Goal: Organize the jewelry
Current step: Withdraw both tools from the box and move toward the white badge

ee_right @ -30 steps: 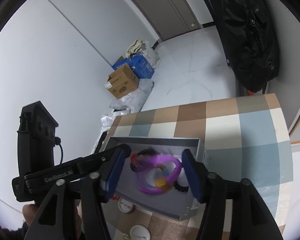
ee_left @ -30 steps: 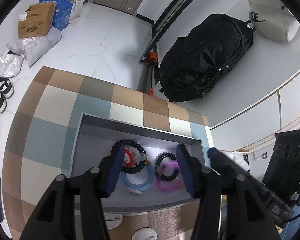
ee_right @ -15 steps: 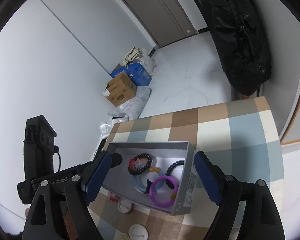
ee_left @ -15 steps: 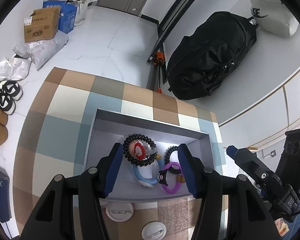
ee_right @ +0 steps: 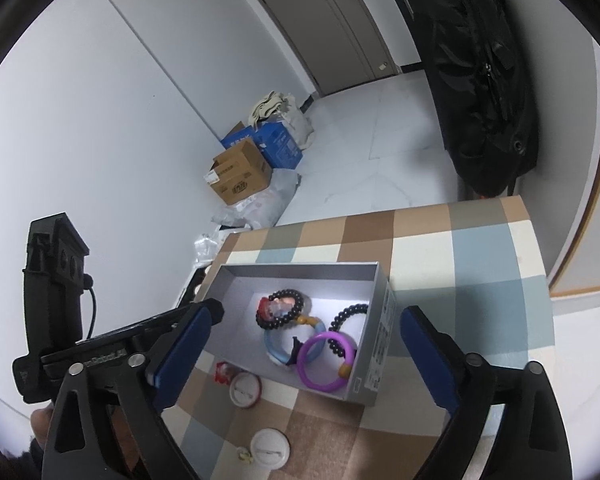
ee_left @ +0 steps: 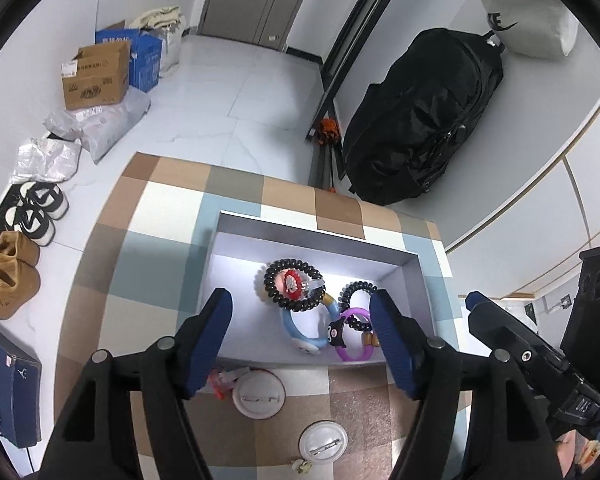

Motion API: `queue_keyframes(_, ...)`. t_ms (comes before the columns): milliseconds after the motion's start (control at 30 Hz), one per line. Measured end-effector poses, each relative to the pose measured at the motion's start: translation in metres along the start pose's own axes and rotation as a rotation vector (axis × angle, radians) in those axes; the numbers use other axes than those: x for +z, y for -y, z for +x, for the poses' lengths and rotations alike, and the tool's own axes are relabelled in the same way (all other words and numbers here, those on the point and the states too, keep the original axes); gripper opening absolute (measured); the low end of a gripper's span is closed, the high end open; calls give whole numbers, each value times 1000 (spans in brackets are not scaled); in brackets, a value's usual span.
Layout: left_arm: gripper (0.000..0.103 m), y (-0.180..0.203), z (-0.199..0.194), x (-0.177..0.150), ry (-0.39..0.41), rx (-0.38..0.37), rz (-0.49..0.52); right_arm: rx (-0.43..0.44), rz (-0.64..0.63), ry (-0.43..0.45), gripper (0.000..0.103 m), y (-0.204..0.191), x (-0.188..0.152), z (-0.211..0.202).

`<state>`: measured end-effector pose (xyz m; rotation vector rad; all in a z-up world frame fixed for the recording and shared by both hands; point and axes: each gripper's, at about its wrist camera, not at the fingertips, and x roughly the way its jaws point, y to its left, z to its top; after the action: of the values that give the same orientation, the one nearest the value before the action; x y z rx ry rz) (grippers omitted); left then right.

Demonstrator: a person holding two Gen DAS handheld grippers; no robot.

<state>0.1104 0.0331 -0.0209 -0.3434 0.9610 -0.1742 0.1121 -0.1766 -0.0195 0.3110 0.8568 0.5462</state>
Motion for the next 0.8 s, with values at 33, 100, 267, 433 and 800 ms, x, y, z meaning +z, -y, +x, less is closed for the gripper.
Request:
queue_keyframes(33,67,0,-2,-1,2,2,6,-1,-6,-1,99,-1,-1,-1)
queue_keyframes(100,67,1,-6,-5,10,12,17,-6,-20,4,99,-4,-3,-4)
queue_keyframes(267,78,3,-11,-14,14,51,45,-9,-50,20,103,-9,-8,-12)
queue_keyframes(433,78,8,-17,-26,41,77,96,-27,-77,23,103,-14,-16,-17)
queue_keyframes(800,78,3,-25,-49,53,117,113,-59,-121,2,103,-21,-37,-22)
